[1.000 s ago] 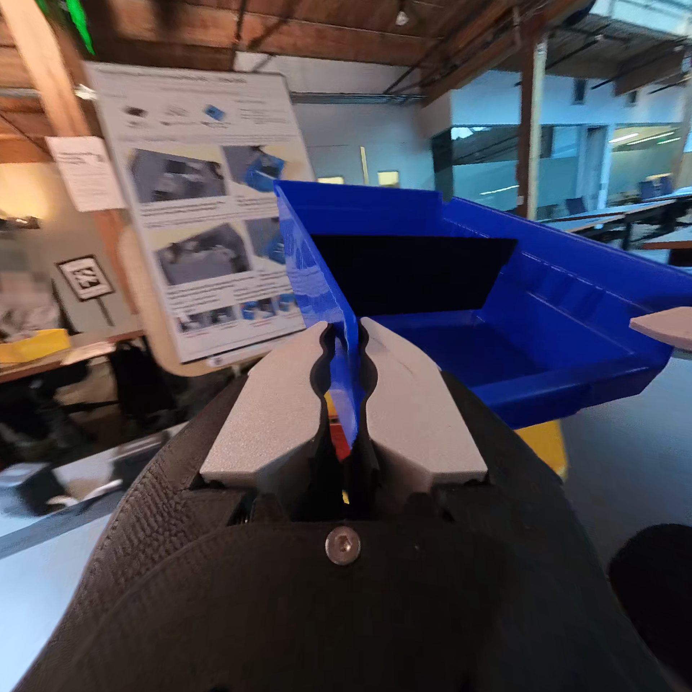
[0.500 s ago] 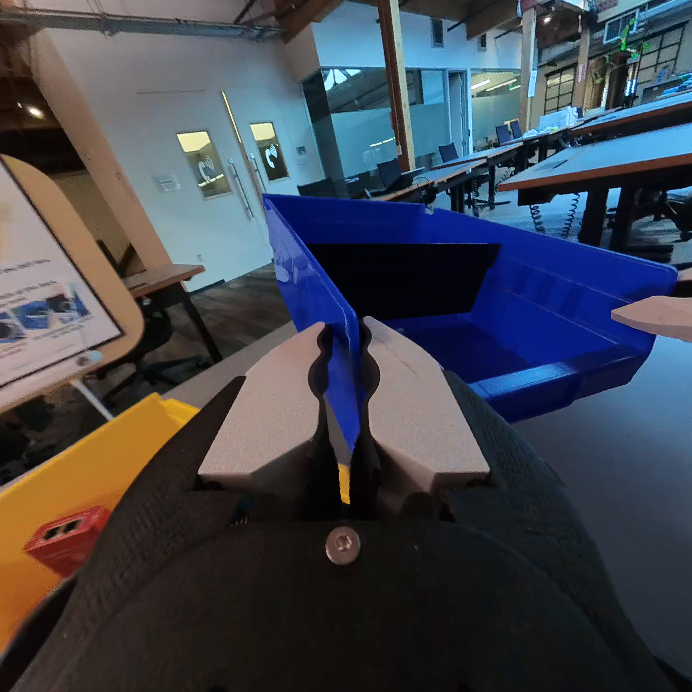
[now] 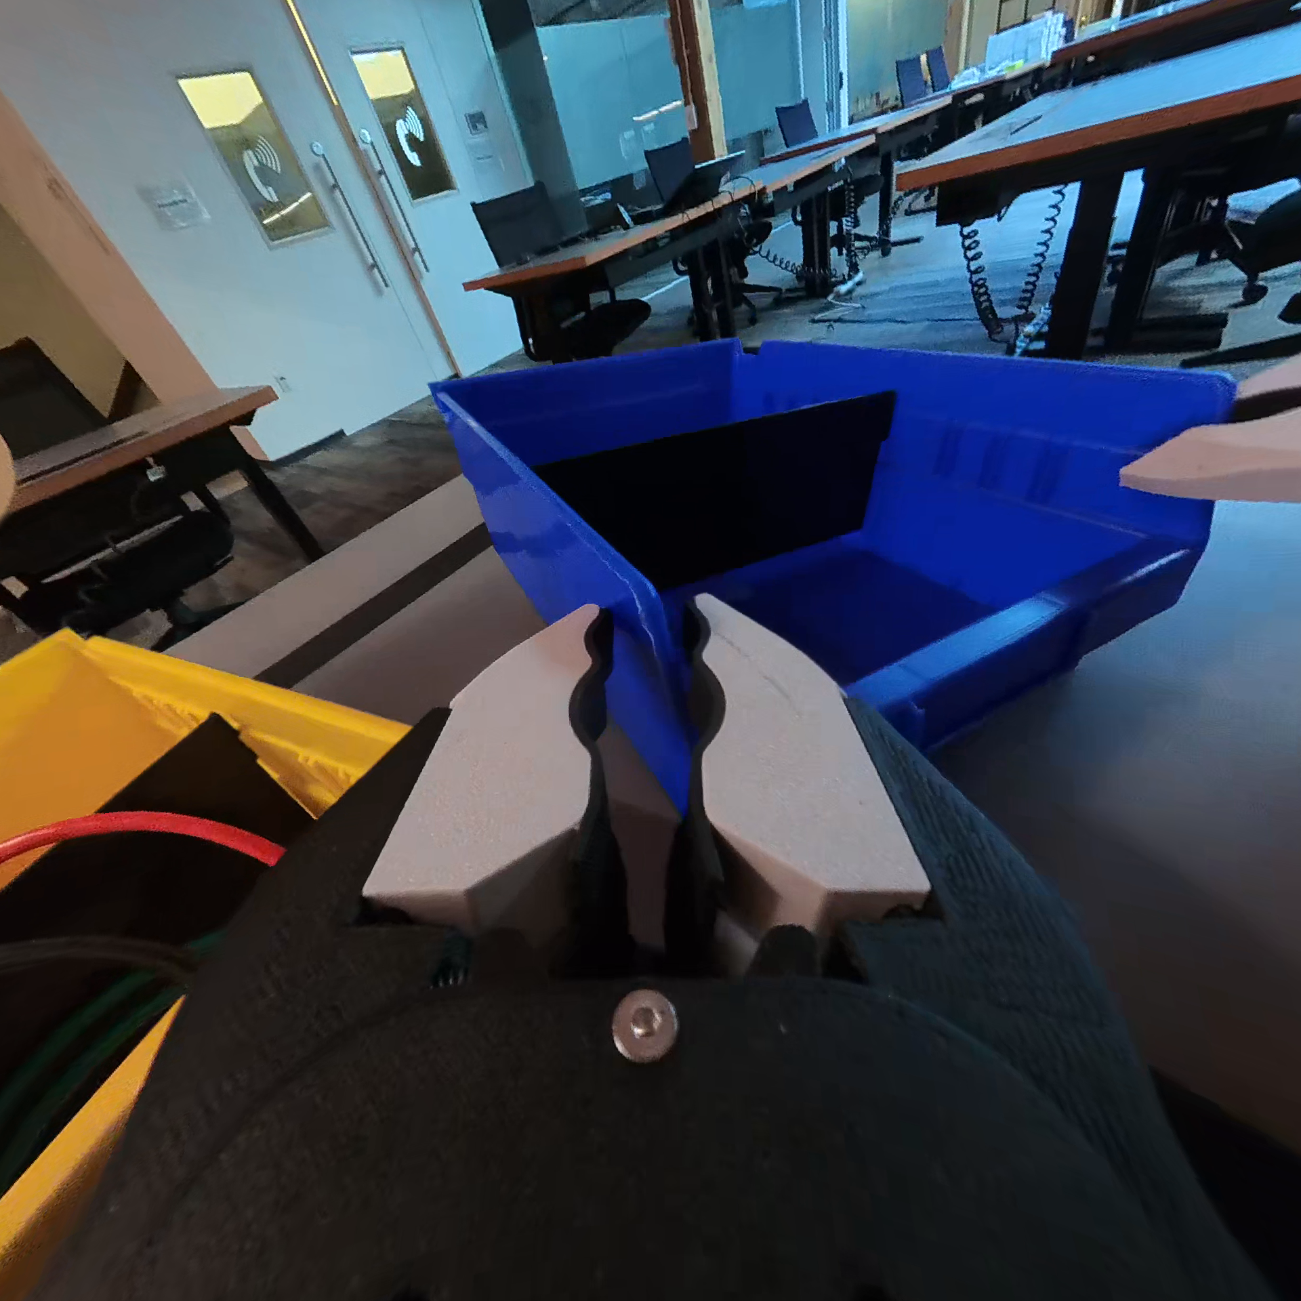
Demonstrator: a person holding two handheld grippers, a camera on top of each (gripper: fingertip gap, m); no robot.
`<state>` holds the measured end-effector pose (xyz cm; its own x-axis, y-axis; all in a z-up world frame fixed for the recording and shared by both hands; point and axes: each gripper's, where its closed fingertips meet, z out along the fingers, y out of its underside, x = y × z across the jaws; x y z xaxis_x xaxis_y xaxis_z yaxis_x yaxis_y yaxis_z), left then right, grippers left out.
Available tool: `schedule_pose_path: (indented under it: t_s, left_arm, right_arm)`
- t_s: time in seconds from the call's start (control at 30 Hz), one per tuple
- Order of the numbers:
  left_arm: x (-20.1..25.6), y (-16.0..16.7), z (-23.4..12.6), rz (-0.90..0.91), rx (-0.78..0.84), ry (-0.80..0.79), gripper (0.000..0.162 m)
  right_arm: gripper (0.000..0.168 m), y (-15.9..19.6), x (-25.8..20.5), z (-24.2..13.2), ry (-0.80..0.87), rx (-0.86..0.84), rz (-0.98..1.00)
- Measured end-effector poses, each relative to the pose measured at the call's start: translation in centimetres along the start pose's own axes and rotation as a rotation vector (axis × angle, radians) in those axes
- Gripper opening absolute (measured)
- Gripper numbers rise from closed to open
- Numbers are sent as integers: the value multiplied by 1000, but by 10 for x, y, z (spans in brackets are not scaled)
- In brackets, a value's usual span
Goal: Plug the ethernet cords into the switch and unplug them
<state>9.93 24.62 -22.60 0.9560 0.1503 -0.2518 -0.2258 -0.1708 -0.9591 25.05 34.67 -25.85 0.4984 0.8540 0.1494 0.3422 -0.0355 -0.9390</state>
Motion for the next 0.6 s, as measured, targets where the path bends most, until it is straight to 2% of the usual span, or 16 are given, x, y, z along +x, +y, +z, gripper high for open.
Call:
schedule_pose_path:
  t_s: [0.17,0.23,0.3,0.37,0.43,0.53,0.6]
  left_arm:
    - [16,25,-5,44,-108,121,28]
    - [15,24,-14,58,-89,131,43]
    - [11,15,-28,112,-63,134,50]
    - [10,12,-46,141,-87,171,53]
    - [2,23,-64,193,-173,194,53]
    - [-28,53,-83,371,-327,123,53]
    - [-47,73,-89,500,-424,80,51]
  right_arm:
    - [11,3,6,0,-4,-12,30]
    - [28,-7,8,-5,4,29,25]
    - [43,-23,9,-12,22,83,5]
    - [51,-41,-3,-18,-26,129,-49]
    - [54,-53,-31,-23,-148,142,-154]
    - [66,-39,-79,-21,-361,2,-367]
    - [65,-14,-94,-13,-409,-171,-515]
